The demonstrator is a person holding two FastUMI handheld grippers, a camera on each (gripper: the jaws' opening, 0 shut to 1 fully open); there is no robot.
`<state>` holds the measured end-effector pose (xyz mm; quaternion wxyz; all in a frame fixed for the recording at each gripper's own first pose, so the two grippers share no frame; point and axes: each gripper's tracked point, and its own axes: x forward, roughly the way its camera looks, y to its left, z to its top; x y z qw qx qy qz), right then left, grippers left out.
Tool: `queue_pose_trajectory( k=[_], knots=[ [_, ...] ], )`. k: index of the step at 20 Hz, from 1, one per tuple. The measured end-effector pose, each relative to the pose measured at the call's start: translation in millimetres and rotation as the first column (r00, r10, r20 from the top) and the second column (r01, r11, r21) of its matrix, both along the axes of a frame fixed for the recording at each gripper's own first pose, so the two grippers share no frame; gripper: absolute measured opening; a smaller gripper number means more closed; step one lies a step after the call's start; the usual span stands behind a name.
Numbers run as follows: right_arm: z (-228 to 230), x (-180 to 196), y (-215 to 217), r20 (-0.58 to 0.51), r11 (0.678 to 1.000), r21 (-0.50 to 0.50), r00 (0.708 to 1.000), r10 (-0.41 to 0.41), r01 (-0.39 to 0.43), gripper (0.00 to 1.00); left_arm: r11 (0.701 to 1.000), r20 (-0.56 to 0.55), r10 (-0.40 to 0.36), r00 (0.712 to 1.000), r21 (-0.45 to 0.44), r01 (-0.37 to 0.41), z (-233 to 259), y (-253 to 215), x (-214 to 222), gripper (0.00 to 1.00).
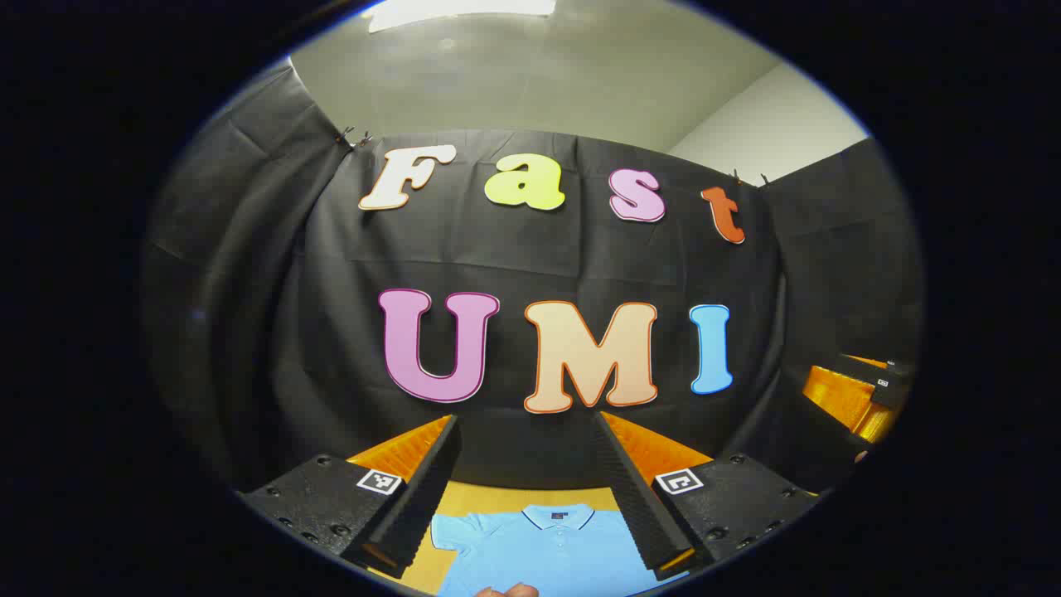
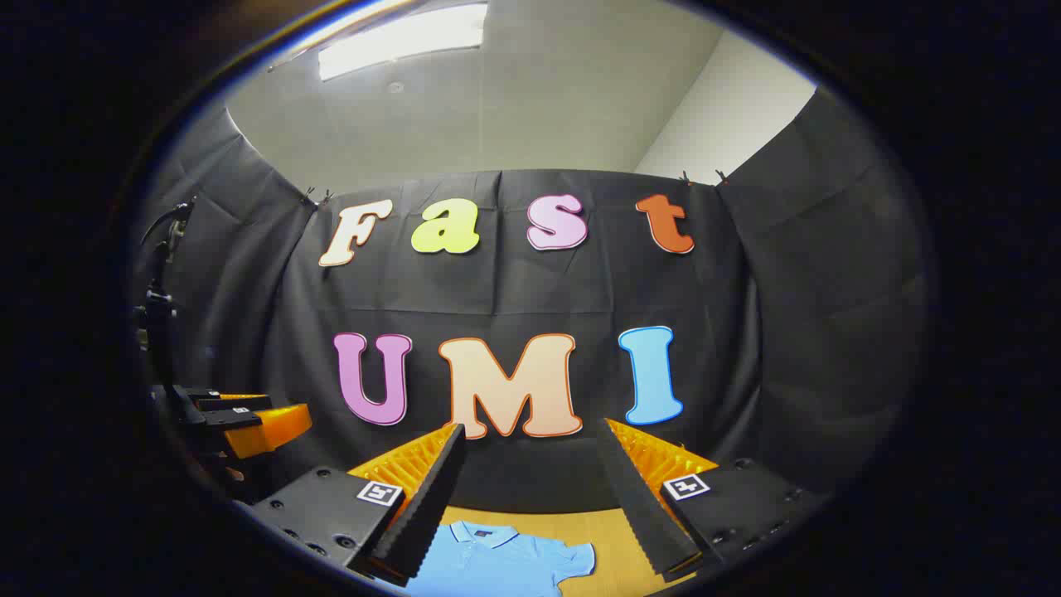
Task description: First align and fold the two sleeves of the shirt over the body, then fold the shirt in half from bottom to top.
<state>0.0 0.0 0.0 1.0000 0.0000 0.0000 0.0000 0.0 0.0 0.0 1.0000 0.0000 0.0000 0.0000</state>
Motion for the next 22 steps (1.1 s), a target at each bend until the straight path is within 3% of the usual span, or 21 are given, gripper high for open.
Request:
queue_pose_trajectory(
  k=[6,12,17,22],
  knots=[
    [14.1,7.4,25.8,0.026,0.999,-0.032,1.0,-0.015,0.016,0.99,1.0,-0.025,-0.021,0.999,-0.019,0.02,-10.5,21.5,10.0,0.94],
    [39.5,2.4,22.9,0.087,0.997,-0.039,0.994,-0.062,0.066,0.99,0.998,0.002,-0.063,0.998,-0.029,0.063,-3.4,16.0,16.8,0.95],
    [36.7,-1.9,28.6,0.078,0.997,-0.059,0.996,-0.054,0.059,0.99,0.994,0.012,-0.104,0.995,-0.045,0.104,-0.6,0.2,18.4,0.94],
    [22.6,3.0,30.6,0.047,0.998,-0.052,0.998,-0.042,0.045,0.99,0.996,0.013,-0.072,0.997,-0.047,0.072,-4.0,8.5,14.9,0.94]
  ],
)
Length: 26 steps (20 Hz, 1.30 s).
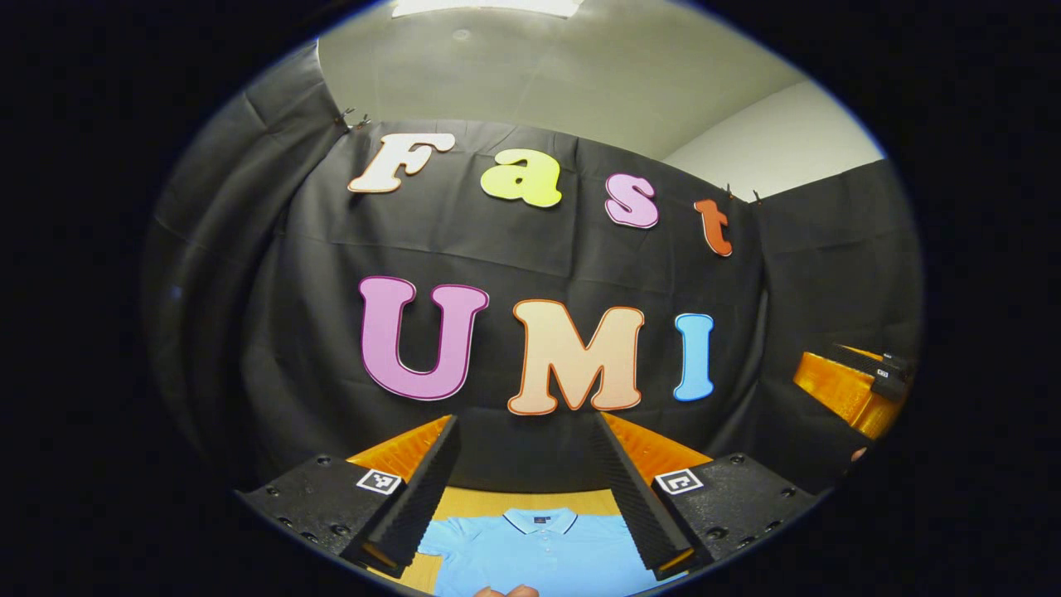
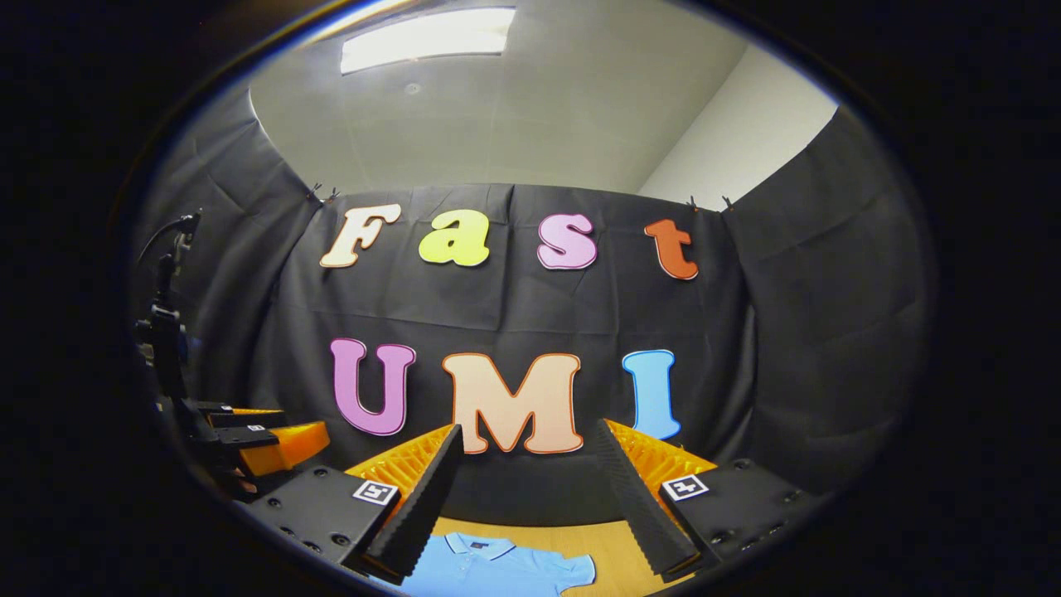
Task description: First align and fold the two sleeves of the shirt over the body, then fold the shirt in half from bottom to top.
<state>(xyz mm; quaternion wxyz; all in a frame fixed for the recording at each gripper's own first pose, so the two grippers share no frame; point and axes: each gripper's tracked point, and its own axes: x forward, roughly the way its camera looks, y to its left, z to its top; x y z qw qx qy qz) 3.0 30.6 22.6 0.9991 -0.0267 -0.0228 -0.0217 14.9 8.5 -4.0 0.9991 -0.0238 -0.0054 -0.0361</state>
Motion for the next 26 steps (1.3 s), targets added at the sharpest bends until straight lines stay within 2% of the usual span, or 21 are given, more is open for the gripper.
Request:
queue_pose_trajectory(
  k=[4,7,14,19,26],
  knots=[
    [-18.9,16.3,-5.5,-0.026,1.0,-0.016,1.0,0.013,-0.014,0.99,1.0,-0.002,0.028,1.0,0.005,-0.028,-4.3,6.5,-4.4,0.94],
    [-51.5,36.0,-20.2,-0.082,0.999,-0.035,0.997,0.015,-0.018,0.99,0.999,0.001,0.05,0.999,0.016,-0.05,-5.3,11.8,-8.2,0.95],
    [-157.8,76.6,-72.1,-0.243,0.994,-0.107,0.97,-0.024,-0.002,0.98,0.991,-0.017,0.119,0.993,0.059,-0.118,-13.2,24.5,-22.9,0.94],
    [-262.5,102.9,-103.2,-0.416,0.997,-0.081,0.909,-0.026,-0.009,0.99,0.973,-0.035,0.221,0.975,0.082,-0.218,-21.5,39.6,-33.2,0.94],
    [-388.5,123.3,-146.1,-0.578,0.99,-0.139,0.813,-0.069,-0.015,0.99,0.941,-0.08,0.33,0.941,0.112,-0.32,-36.8,49.3,-45.1,0.95]
  ],
)
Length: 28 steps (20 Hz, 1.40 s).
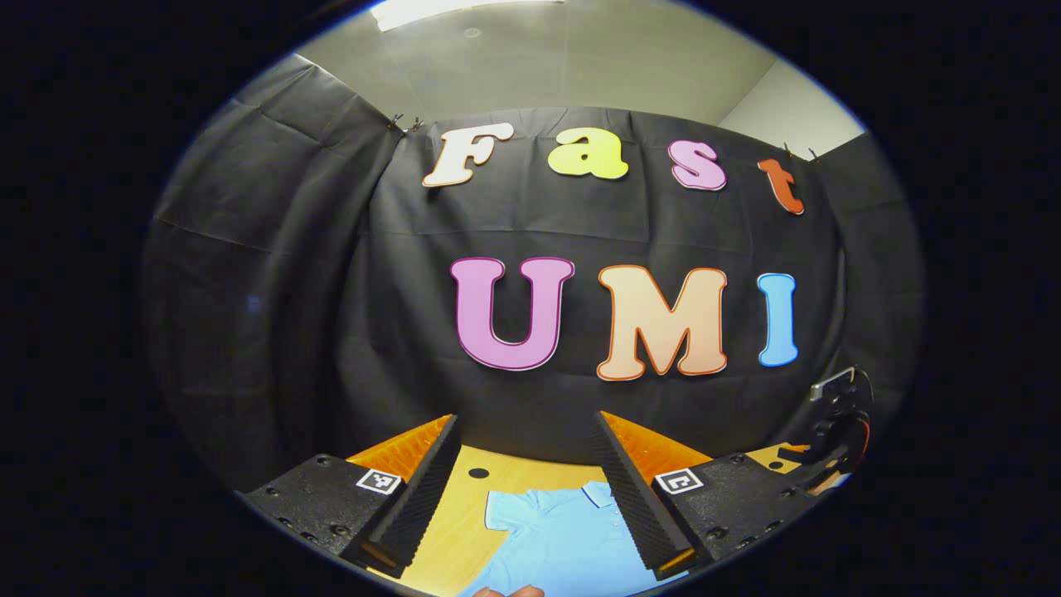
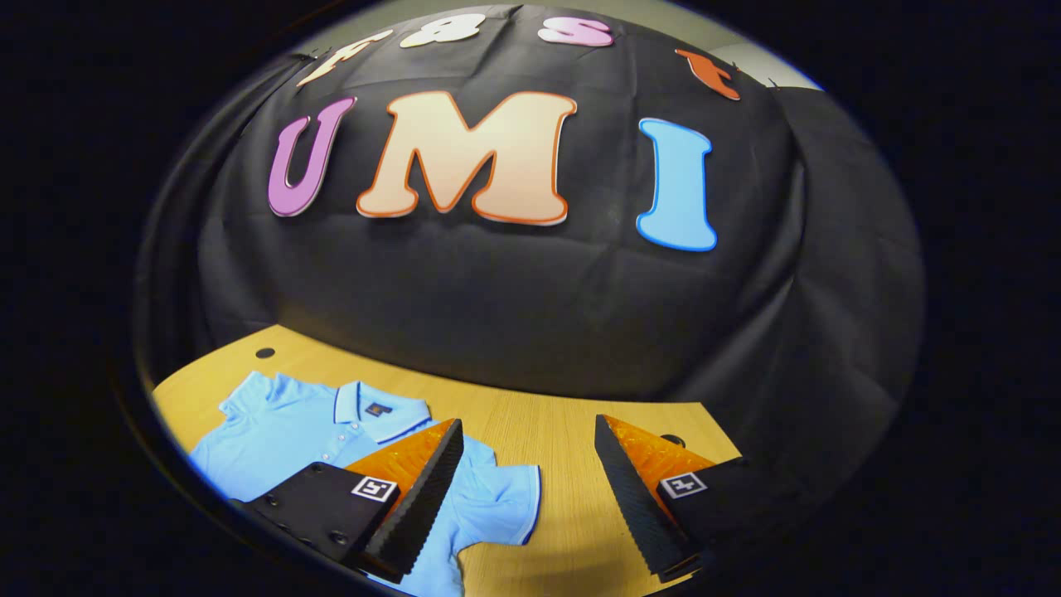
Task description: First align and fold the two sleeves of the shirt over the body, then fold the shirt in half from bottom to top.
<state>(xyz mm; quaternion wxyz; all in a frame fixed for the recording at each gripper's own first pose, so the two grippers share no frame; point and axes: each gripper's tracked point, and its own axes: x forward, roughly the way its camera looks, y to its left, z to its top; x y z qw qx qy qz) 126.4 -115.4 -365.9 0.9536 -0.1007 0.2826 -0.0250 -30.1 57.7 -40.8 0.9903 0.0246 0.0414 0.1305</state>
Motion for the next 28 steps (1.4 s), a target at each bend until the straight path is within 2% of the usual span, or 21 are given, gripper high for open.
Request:
queue_pose_trajectory(
  k=[5,10,16,19,20,21,23,24,26,28],
  knots=[
    [-70.2,-4.1,-9.0,-0.115,0.998,0.056,0.993,-0.013,0.019,1.0,0.999,-0.018,0.042,0.999,0.022,-0.042,-6.5,1.5,-2.1,0.95],
    [-119.3,-10.8,-21.6,-0.211,0.997,0.044,0.976,-0.046,0.056,0.99,0.997,-0.049,0.073,0.996,0.006,-0.073,-20.2,0.7,-1.0,0.95],
    [-166.1,-24.7,-32.4,-0.328,0.988,0.076,0.939,-0.102,0.133,0.99,0.998,-0.064,0.068,0.996,0.02,-0.066,-25.8,-10.1,5.6,0.95],
    [-174.3,-27.7,-25.8,-0.363,0.972,0.143,0.924,-0.124,0.187,0.99,0.998,-0.071,0.066,0.995,0.02,-0.065,-28.7,-12.4,8.3,0.95],
    [-174.2,-23.6,-27.8,-0.351,0.971,0.143,0.927,-0.129,0.19,0.89,0.998,-0.072,0.065,0.995,0.02,-0.064,-30.0,-13.8,9.6,0.95],
    [-177.1,-25.3,-20.8,-0.358,0.968,0.162,0.926,-0.124,0.192,0.83,0.998,-0.076,0.062,0.995,0.018,-0.061,-31.2,-14.7,11.6,0.95],
    [-176.3,-23.6,-9.7,-0.367,0.962,0.2,0.924,-0.105,0.188,0.51,0.998,-0.073,0.063,0.995,0.017,-0.062,-32.7,-14.2,13.5,0.95],
    [-174.0,-24.3,-7.9,-0.364,0.961,0.199,0.925,-0.112,0.194,0.18,0.998,-0.07,0.061,0.996,0.014,-0.06,-33.9,-14.6,14.9,0.94],
    [-173.7,-24.7,-6.1,-0.386,0.947,0.219,0.912,-0.135,0.233,0.05,0.998,-0.074,0.057,0.996,0.005,-0.057,-37.1,-13.3,17.4,0.95],
    [-169.2,-24.1,-4.2,-0.403,0.932,0.24,0.901,-0.16,0.273,0.02,0.999,-0.074,0.044,0.996,-0.002,-0.045,-36.5,-13.2,18.4,0.95]
  ],
)
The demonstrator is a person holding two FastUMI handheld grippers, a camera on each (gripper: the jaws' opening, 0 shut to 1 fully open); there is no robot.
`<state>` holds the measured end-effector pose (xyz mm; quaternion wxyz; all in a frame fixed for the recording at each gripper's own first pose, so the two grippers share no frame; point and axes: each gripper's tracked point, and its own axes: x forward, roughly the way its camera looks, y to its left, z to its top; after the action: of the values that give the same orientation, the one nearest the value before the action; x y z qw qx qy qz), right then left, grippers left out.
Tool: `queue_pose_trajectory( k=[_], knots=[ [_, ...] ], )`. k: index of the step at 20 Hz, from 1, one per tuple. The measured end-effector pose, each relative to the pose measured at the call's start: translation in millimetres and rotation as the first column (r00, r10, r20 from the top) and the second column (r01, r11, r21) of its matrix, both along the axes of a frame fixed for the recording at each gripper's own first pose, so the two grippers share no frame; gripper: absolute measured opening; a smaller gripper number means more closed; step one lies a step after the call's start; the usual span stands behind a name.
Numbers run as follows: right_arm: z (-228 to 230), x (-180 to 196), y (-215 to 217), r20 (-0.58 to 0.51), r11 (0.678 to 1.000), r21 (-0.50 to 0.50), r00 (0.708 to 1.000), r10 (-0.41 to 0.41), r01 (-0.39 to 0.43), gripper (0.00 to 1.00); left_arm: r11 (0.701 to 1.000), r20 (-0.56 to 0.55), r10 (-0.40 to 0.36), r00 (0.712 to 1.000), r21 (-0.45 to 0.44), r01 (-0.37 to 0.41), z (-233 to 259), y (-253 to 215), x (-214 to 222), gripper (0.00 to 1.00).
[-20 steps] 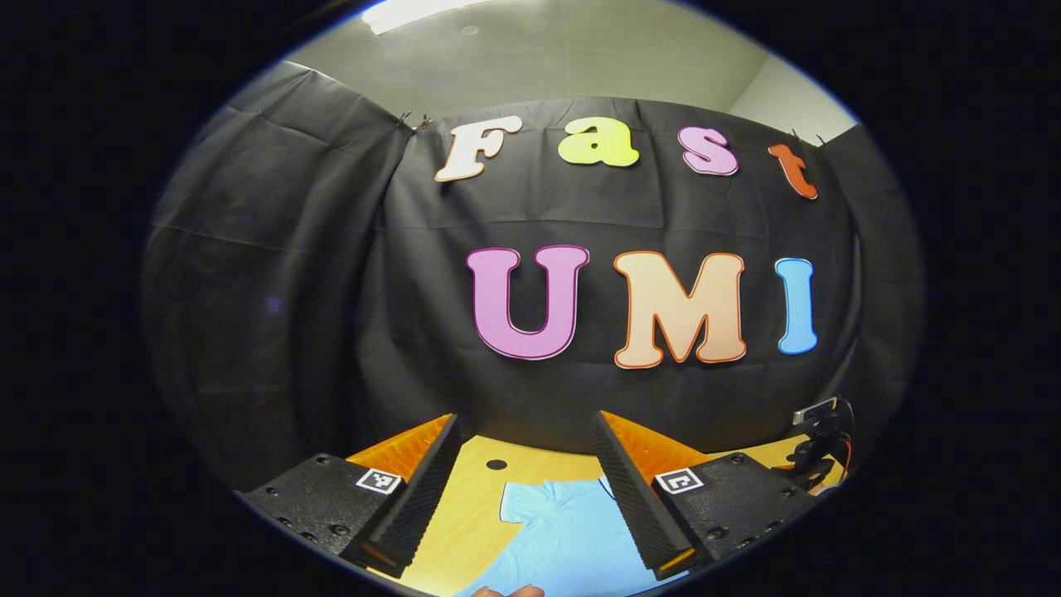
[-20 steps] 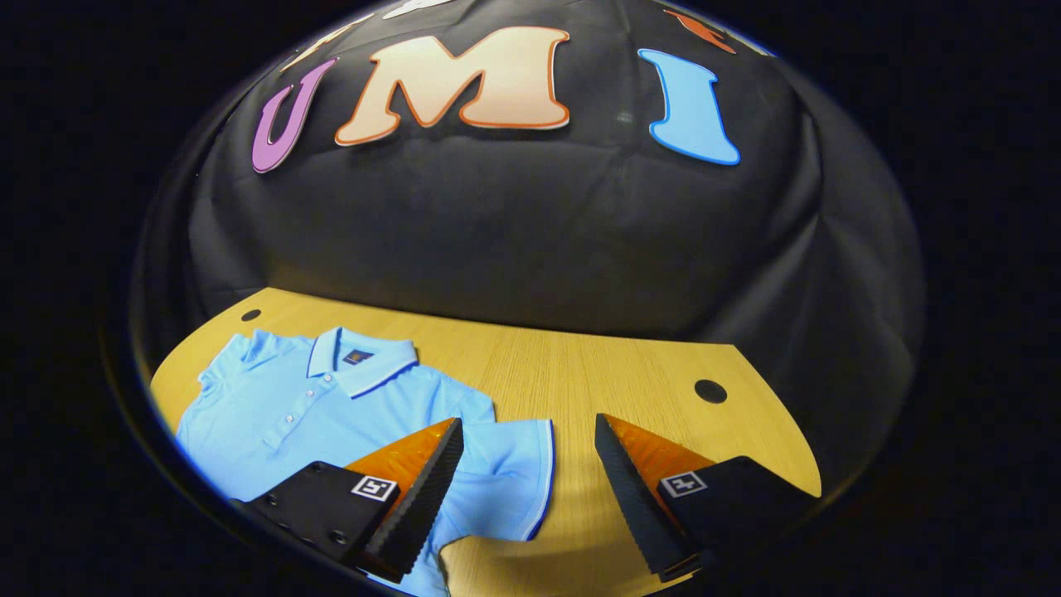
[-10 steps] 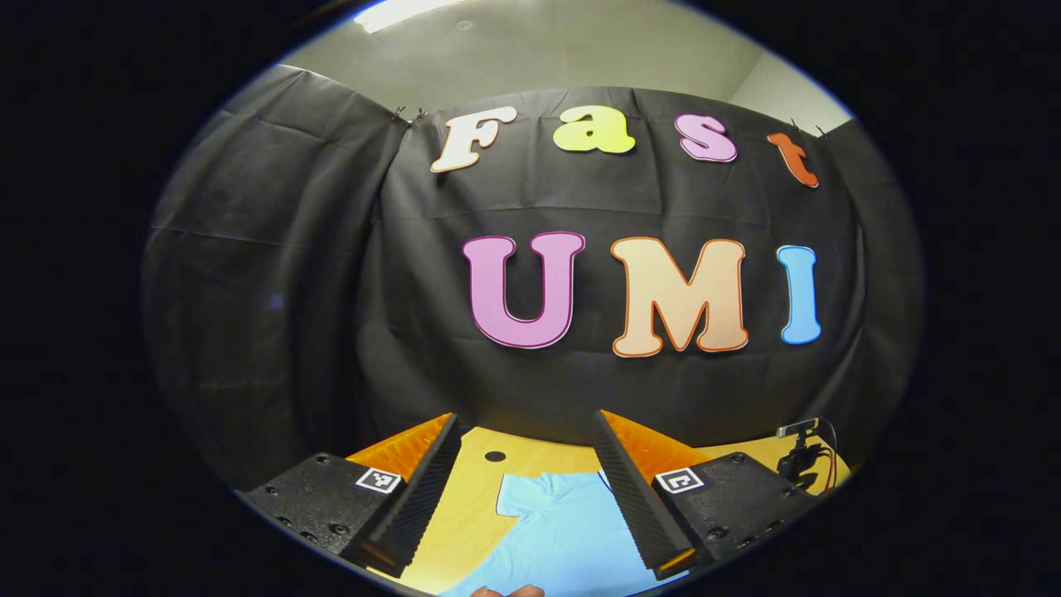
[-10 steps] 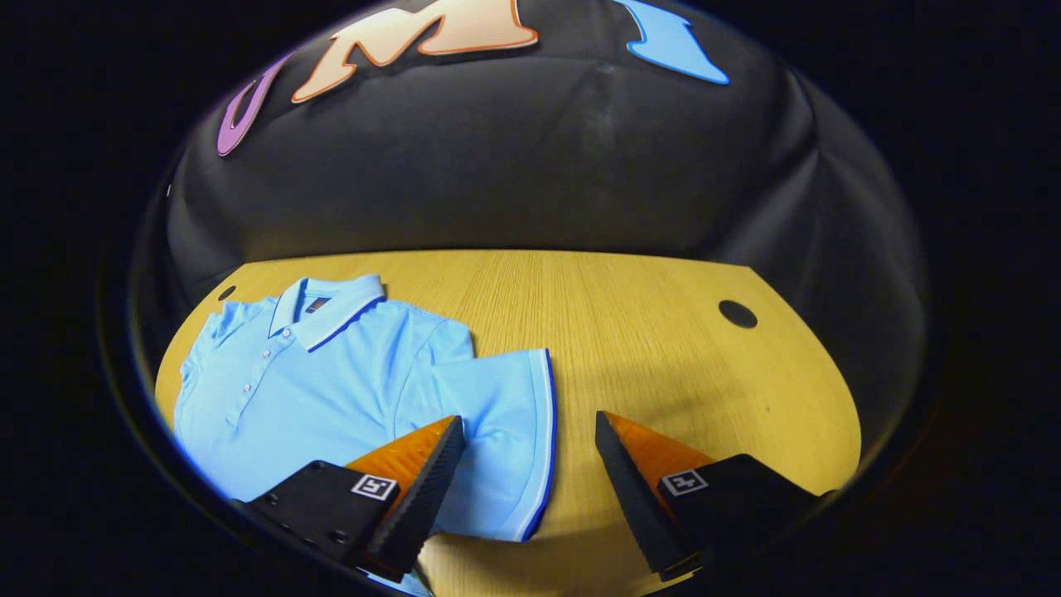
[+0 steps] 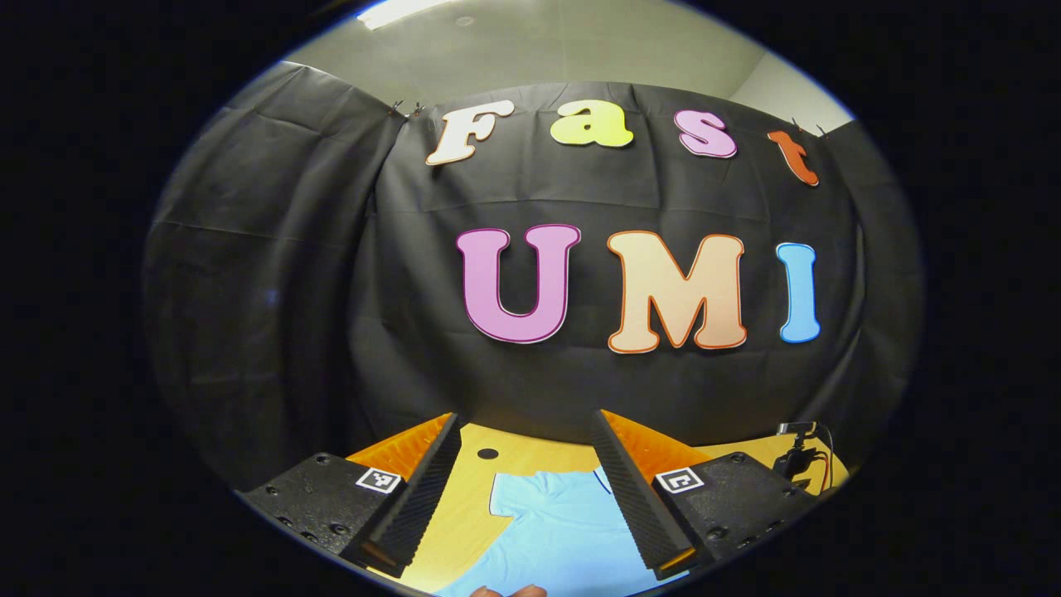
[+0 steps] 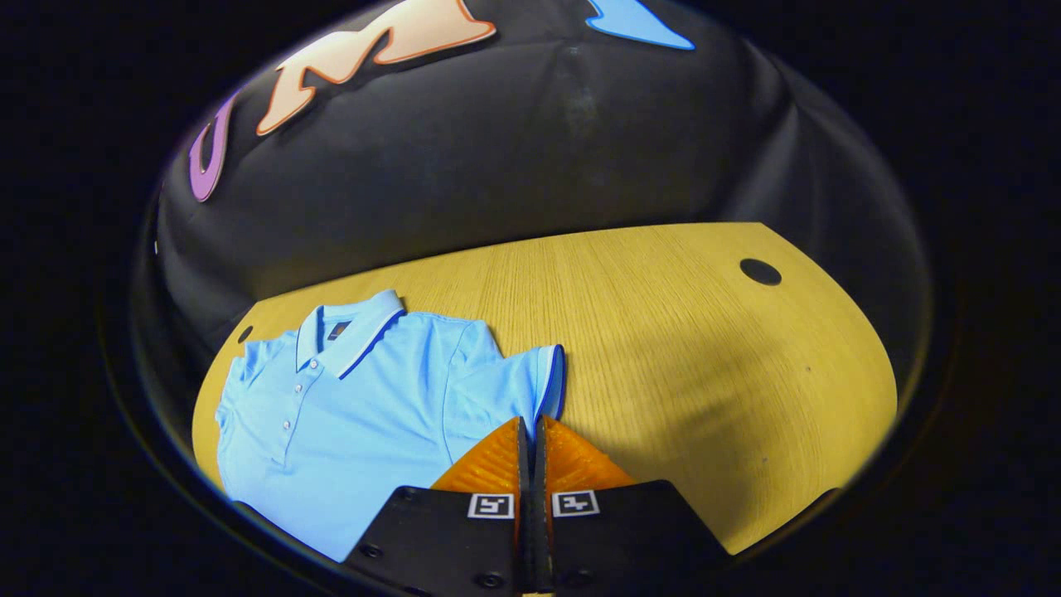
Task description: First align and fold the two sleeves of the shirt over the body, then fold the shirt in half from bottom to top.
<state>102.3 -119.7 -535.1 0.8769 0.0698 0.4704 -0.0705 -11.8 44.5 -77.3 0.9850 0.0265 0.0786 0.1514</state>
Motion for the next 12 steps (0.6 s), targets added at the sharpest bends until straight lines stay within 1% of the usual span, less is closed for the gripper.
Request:
queue_pose_trajectory(
  k=[2,4,6,9,12],
  knots=[
    [13.5,6.1,7.4,0.035,1.0,0.0,0.999,-0.006,0.006,0.03,1.0,0.005,-0.018,1.0,0.017,0.018,2.3,3.1,-0.9,0.95],
    [33.6,13.9,19.8,0.078,1.0,-0.001,0.997,-0.016,0.016,0.02,0.997,0.017,-0.06,0.998,0.059,0.059,7.8,5.8,1.7,0.95],
    [46.6,17.8,43.1,0.103,0.999,0.022,0.994,-0.027,0.025,0.02,0.993,0.003,-0.091,0.996,0.081,0.09,4.8,14.8,5.0,0.94],
    [53.8,18.4,84.2,0.124,1.0,0.03,0.992,0.005,-0.009,0.03,0.991,0.003,-0.123,0.992,0.049,0.123,3.2,28.8,6.4,0.95],
    [41.4,14.0,122.8,0.111,0.999,0.01,0.993,0.041,-0.043,0.02,0.991,-0.02,-0.123,0.992,0.044,0.124,-5.0,54.3,4.2,0.94]
  ],
)
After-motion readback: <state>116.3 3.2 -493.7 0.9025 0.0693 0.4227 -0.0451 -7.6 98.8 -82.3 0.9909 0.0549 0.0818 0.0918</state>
